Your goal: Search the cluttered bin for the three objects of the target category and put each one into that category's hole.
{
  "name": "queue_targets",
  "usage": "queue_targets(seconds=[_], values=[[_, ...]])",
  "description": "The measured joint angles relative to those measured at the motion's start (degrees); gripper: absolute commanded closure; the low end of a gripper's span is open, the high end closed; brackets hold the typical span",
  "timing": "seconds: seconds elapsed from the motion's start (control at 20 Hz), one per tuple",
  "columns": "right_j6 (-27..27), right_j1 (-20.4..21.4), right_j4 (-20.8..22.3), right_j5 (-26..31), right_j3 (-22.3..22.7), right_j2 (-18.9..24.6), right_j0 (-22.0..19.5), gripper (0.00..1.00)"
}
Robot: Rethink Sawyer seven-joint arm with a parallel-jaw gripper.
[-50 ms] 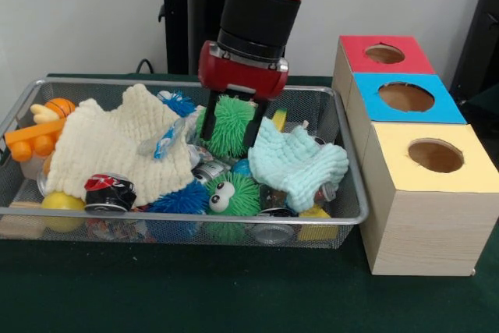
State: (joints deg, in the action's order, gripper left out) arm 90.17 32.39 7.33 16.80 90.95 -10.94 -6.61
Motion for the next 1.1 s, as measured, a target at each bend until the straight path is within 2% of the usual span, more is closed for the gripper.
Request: queue_targets(seconds=[0.25,0.6,1.1], values=[[0.0,0.48,0.0,0.0,0.13,0.69,-2.01,0.0],[0.0,2.0,-0.25,0.01,0.5,1.09,-1.85,0.0],[0.0,6.72,-4.99,0.01,4.08,4.98,-3.48,0.0]])
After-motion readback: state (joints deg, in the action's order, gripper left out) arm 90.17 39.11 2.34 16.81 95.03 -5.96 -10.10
